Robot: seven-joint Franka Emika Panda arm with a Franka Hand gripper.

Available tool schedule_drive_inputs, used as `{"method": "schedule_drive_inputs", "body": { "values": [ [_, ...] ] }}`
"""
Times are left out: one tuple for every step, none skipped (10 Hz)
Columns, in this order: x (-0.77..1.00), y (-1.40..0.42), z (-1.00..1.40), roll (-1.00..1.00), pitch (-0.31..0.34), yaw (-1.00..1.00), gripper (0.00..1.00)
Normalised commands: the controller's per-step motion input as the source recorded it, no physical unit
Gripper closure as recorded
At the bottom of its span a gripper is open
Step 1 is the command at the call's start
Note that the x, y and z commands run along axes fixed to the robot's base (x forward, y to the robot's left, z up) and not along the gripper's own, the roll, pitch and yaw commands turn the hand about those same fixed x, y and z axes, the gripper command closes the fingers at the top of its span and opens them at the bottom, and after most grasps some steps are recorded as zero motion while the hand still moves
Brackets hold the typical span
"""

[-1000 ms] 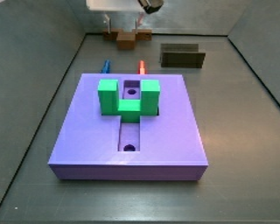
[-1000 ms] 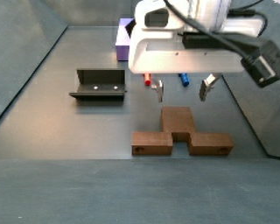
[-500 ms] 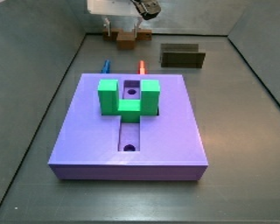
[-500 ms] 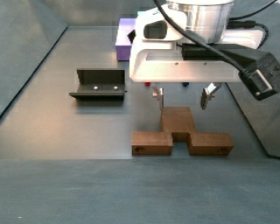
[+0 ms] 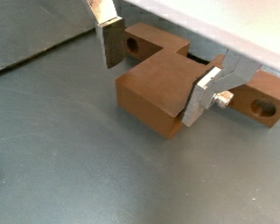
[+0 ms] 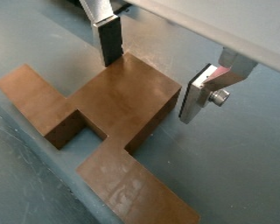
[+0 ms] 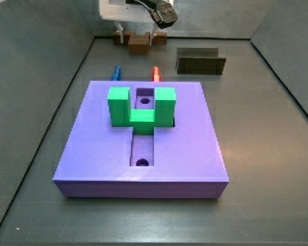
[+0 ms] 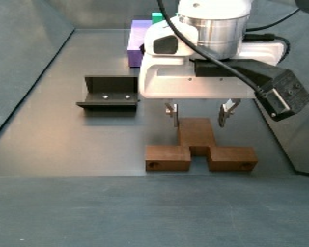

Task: Pick up the brown object. Move up. Place the brown object on the fixture. Regrasp the brown object. Move to above the board. Insert the brown object.
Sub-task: Pick up the brown object.

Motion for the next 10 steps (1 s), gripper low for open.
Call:
{"method": "schedule_drive_inputs", "body": {
  "values": [
    [0.0, 0.0, -0.21, -0.08, -0.026, 0.0, 0.0],
    [0.0, 0.0, -0.21, -0.1, -0.031, 0.0, 0.0],
    [0.0, 0.0, -0.23, -0.09, -0.034, 0.0, 0.0],
    [0.0, 0.0, -0.23, -0.09, -0.04, 0.0, 0.0],
    [0.0, 0.0, -0.18, -0.1, -0.04, 0.0, 0.0],
    [0.0, 0.03, -0.1, -0.09, -0.021, 0.0, 0.0],
    [0.0, 0.03, -0.01, -0.04, 0.0, 0.0, 0.0],
    [0.0, 0.0, 0.0, 0.0, 0.0, 0.0, 0.0],
    [0.0, 0.0, 0.0, 0.0, 0.0, 0.0, 1.0],
    [0.0, 0.0, 0.0, 0.0, 0.0, 0.0, 1.0]
  ]
}}
